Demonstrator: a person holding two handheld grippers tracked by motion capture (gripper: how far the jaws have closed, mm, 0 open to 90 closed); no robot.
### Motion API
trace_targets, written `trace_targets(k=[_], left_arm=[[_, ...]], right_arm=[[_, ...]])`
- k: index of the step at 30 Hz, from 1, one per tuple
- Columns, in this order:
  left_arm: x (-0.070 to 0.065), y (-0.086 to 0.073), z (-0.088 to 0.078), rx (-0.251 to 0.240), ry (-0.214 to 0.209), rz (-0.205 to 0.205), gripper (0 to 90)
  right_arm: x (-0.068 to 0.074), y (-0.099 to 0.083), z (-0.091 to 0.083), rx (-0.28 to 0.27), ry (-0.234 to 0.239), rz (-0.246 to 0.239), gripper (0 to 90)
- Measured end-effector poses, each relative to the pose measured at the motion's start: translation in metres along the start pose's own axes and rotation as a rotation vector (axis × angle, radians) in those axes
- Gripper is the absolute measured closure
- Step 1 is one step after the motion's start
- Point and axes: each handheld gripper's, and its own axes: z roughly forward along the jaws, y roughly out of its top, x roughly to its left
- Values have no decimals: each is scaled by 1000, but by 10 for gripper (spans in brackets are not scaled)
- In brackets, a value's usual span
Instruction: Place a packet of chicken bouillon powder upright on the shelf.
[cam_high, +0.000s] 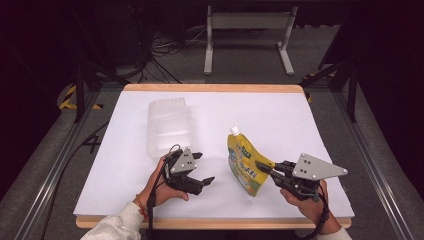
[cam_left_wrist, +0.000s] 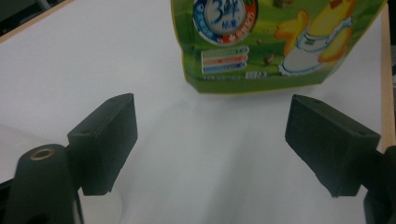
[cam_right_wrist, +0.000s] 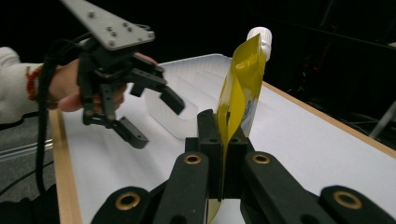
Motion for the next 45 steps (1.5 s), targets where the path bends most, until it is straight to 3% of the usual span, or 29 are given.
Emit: trace_targets(k=[7, 11, 17, 20, 25, 30, 35, 41, 45], left_arm=[[1, 12, 12, -9, -16, 8, 176], [0, 13, 18, -8, -50, 9, 202], [-3, 13, 16, -9, -89, 52, 468], [-3, 13, 14, -5, -68, 66, 593], [1, 10, 10, -16, -59, 52, 804], [-1, 10, 7, -16, -43, 71, 874], [-1, 12, 4, -16, -15, 76, 896], [3, 14, -1, -45, 18, 47, 898], [9, 18, -12, -72, 64, 29, 900]], right_arm=[[10, 4, 6, 9, 58, -39, 899], [13, 4, 9, 12, 79, -54, 899], [15, 2, 12, 13, 80, -51, 899], [15, 2, 12, 12, 73, -45, 899], [13, 2, 11, 2, 49, -29, 898], [8, 2, 13, -8, 0, -2, 897], [3, 1, 15, -20, -18, 26, 897], [3, 5, 19, -32, -31, 35, 897], [0, 12, 26, -62, -40, 55, 896]])
